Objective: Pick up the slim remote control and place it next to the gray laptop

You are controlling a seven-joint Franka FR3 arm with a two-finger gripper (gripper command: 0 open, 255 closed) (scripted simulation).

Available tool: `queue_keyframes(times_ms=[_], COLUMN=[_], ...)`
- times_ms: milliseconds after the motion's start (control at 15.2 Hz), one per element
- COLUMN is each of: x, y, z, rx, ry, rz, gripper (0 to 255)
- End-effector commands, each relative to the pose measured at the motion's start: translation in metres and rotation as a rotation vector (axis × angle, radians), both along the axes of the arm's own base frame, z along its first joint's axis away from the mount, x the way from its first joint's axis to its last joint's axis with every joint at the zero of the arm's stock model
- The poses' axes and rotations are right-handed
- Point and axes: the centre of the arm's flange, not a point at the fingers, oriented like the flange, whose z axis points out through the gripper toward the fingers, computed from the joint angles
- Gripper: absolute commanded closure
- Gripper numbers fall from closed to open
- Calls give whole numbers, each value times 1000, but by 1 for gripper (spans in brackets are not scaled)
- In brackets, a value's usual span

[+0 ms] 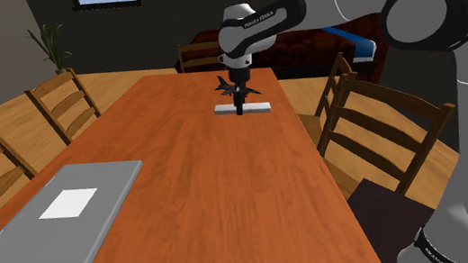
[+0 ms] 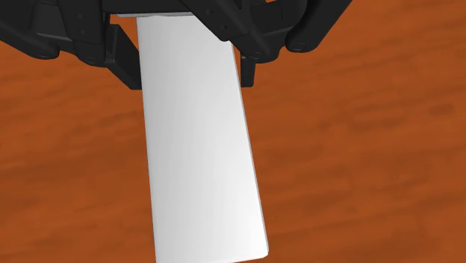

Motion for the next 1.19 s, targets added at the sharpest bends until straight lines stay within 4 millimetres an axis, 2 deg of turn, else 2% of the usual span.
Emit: queue_keyframes(times_ms=[0, 1122], x=[-6, -66], y=[23, 239], z=[2, 3], rx=[0, 0], ry=[0, 0], rz=[0, 0], gripper=[255, 255])
